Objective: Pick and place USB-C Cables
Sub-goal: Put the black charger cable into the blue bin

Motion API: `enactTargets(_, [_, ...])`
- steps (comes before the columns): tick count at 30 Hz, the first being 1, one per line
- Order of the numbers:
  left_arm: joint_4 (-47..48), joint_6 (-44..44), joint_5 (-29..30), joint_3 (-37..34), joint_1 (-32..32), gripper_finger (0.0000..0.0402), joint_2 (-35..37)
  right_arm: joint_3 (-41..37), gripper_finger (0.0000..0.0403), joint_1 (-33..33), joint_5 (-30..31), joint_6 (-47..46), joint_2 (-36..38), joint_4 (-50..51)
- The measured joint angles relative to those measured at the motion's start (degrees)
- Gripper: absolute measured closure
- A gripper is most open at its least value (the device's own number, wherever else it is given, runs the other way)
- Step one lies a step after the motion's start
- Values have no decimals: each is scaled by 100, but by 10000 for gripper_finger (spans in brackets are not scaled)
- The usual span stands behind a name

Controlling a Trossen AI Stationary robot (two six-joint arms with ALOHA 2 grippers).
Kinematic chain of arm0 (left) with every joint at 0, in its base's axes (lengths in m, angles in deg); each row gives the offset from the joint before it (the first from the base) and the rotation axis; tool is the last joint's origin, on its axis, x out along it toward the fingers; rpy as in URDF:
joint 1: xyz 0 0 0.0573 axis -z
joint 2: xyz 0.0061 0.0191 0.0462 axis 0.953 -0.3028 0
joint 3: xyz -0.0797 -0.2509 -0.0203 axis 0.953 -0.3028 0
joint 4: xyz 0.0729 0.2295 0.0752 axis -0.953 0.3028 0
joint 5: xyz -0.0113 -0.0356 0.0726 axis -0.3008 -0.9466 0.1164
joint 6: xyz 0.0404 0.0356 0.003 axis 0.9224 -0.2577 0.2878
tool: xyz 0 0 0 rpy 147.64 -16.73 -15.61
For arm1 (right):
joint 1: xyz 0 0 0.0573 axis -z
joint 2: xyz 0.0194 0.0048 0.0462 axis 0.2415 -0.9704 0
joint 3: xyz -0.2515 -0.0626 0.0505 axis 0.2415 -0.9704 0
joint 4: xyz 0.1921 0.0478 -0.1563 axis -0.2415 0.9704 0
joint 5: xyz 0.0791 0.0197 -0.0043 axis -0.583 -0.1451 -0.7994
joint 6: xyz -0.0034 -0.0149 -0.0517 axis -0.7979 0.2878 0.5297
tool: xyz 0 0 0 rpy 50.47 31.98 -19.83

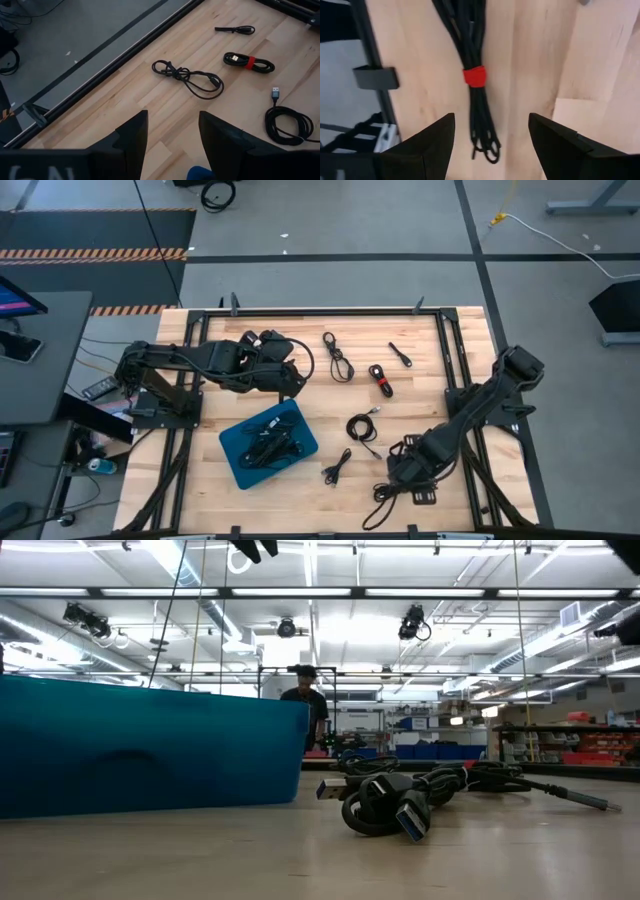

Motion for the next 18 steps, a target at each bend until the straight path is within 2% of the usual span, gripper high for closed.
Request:
enactTargets(9, [-9, 2, 0, 0, 1, 218, 0, 0, 144, -315, -2, -421, -5, -84])
enactTargets(18, [-12, 2, 2, 0, 0, 218, 0, -31, 144, -455, 426, -782, -5, -392])
